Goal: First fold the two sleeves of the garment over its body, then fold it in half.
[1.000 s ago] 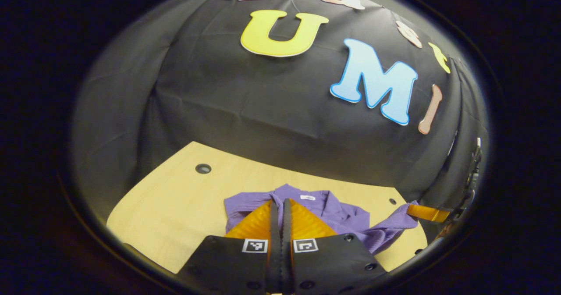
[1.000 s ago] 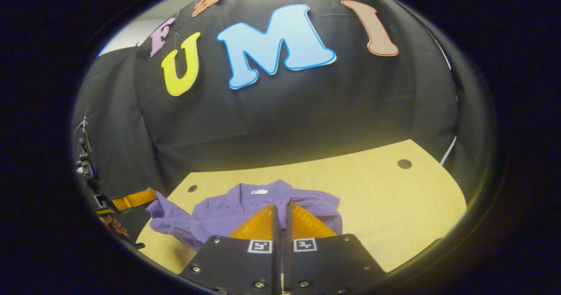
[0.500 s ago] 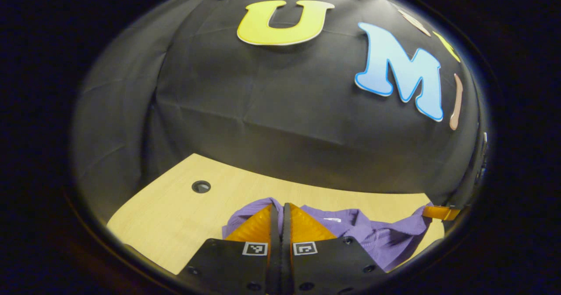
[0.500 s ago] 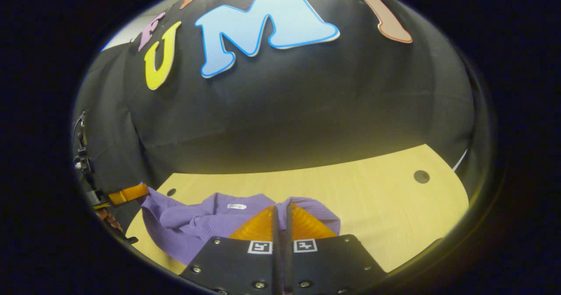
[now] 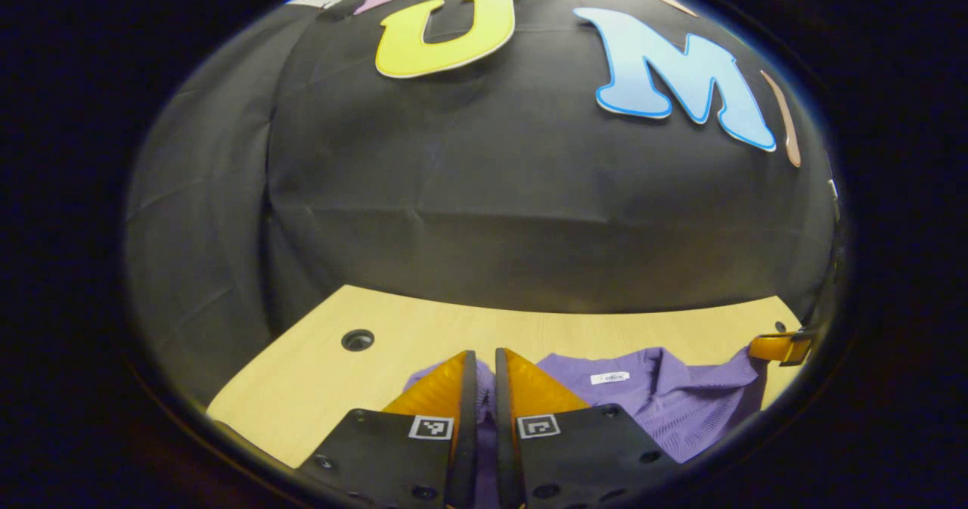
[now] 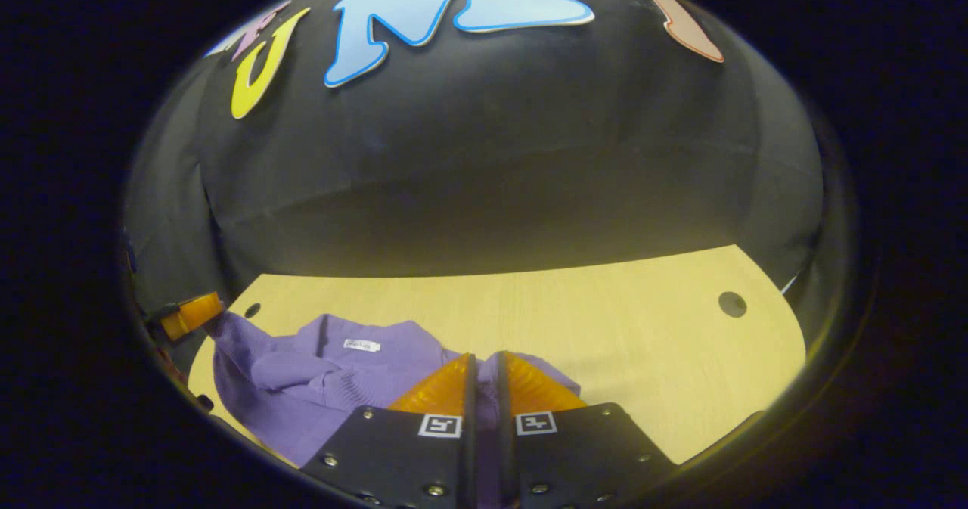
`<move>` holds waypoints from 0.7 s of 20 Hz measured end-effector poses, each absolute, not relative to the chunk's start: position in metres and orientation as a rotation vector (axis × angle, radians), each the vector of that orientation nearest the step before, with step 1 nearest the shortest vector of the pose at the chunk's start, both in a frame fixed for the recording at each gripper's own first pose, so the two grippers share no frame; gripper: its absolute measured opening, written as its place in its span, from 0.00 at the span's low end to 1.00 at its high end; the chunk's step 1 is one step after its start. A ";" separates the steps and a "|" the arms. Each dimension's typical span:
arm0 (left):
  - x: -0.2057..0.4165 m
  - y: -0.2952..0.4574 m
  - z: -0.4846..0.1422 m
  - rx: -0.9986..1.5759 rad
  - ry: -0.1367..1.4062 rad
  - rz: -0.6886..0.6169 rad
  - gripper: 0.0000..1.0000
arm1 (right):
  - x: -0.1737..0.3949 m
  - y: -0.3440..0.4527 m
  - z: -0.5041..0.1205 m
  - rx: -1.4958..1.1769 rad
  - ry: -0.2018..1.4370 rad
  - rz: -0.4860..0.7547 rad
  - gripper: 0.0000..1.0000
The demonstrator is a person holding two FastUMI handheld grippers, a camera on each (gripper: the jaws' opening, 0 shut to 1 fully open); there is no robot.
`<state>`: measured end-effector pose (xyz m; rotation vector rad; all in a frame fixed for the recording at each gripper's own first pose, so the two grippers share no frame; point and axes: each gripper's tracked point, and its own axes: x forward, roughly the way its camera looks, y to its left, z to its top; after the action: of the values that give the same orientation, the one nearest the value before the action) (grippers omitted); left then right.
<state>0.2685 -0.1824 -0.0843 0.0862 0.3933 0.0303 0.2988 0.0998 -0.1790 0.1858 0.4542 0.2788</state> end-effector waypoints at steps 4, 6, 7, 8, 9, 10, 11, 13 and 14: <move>0.262 -0.198 -0.070 0.069 0.382 -0.023 0.43 | 0.288 0.095 -0.161 0.171 0.427 0.268 0.26; 0.255 -0.204 -0.062 0.047 0.368 -0.040 0.64 | 0.273 0.089 -0.148 0.161 0.403 0.253 0.31; 0.252 -0.206 -0.057 0.039 0.358 -0.052 0.72 | 0.266 0.088 -0.142 0.156 0.395 0.246 0.39; 0.247 -0.208 -0.050 0.035 0.346 -0.061 0.72 | 0.257 0.084 -0.135 0.150 0.381 0.238 0.53; 0.243 -0.209 -0.043 0.034 0.332 -0.071 0.72 | 0.250 0.082 -0.128 0.144 0.366 0.232 0.61; 0.237 -0.212 -0.038 0.033 0.323 -0.085 0.72 | 0.240 0.079 -0.120 0.138 0.353 0.220 0.74; 0.230 -0.214 -0.032 0.035 0.319 -0.095 0.84 | 0.231 0.076 -0.114 0.134 0.339 0.206 0.81; 0.213 -0.215 -0.018 0.044 0.298 -0.115 0.92 | 0.210 0.073 -0.097 0.131 0.305 0.183 0.87; 0.204 -0.215 -0.010 0.048 0.288 -0.125 0.92 | 0.199 0.072 -0.088 0.129 0.286 0.173 0.87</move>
<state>0.2037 -0.2149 -0.0103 0.0484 0.2876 -0.1245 0.1988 0.0720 -0.0881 0.1286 0.2861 0.1731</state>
